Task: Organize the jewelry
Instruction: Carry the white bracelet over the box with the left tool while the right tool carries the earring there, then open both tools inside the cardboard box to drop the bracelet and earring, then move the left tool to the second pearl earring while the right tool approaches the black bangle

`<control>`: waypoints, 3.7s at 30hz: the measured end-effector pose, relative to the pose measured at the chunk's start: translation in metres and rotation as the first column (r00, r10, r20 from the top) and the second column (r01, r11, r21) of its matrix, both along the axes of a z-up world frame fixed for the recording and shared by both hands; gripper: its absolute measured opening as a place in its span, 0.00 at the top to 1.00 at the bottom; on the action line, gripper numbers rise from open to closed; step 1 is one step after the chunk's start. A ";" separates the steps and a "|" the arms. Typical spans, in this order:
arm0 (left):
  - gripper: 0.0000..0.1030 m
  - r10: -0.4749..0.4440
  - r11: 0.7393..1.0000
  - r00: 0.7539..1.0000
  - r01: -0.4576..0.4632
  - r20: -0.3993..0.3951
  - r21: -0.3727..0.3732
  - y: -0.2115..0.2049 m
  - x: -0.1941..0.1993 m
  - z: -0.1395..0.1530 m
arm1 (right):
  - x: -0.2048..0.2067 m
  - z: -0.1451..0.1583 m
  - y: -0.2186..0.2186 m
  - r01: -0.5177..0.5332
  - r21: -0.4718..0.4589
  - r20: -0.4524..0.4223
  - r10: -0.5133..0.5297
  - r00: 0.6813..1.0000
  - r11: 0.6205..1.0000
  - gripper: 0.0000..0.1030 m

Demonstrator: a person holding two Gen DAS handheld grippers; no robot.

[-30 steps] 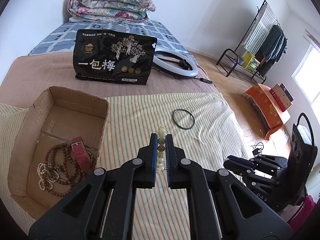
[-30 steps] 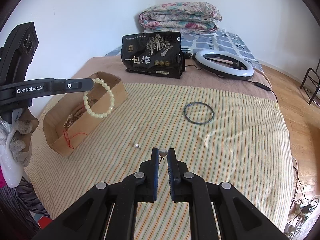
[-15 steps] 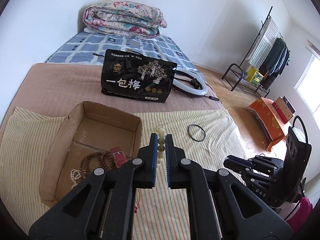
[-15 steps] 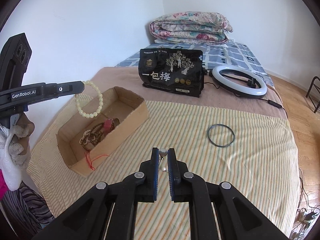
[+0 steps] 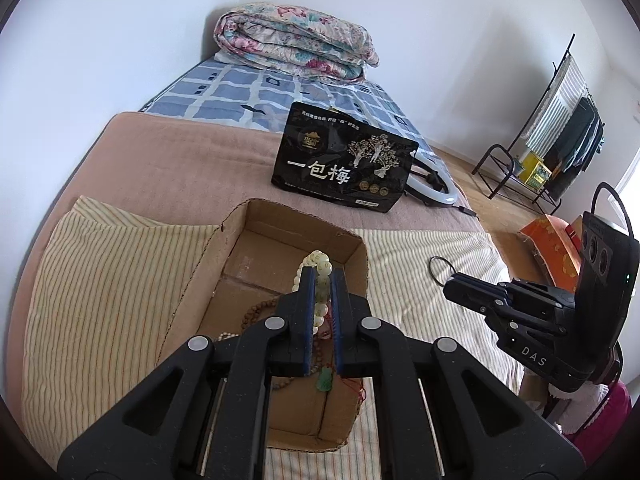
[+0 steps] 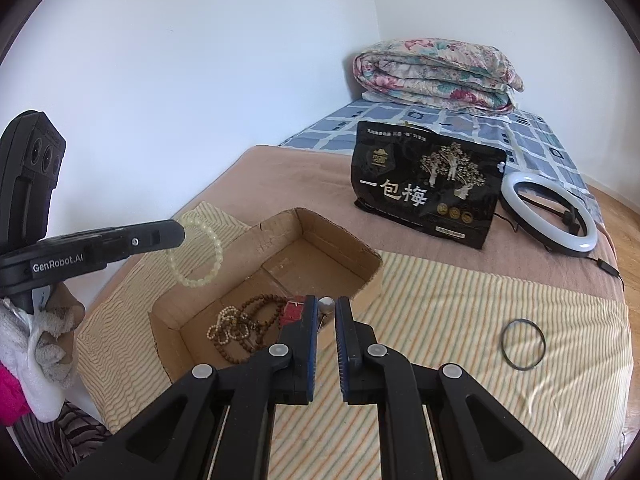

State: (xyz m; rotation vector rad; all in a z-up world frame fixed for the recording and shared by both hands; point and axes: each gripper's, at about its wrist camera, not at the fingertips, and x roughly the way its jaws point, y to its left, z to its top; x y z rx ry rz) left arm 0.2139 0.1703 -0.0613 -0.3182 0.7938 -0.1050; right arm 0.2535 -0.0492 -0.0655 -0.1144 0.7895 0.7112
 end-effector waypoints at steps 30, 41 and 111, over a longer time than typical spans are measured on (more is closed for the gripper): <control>0.95 0.025 0.998 0.998 -0.022 -0.049 0.051 0.020 0.002 -0.024 | 0.047 -0.030 0.059 0.003 -0.033 -0.051 -0.005 0.999 0.999 0.70; 0.67 0.030 0.995 0.999 -0.027 -0.034 0.091 0.009 0.000 -0.019 | 0.043 -0.019 0.044 0.078 -0.024 -0.009 -0.079 0.997 0.997 0.18; 0.66 -0.249 0.945 0.959 0.272 -0.137 0.181 -0.222 0.045 -0.157 | 0.124 -0.131 -0.146 0.286 -0.173 -0.059 -0.300 0.952 0.942 0.02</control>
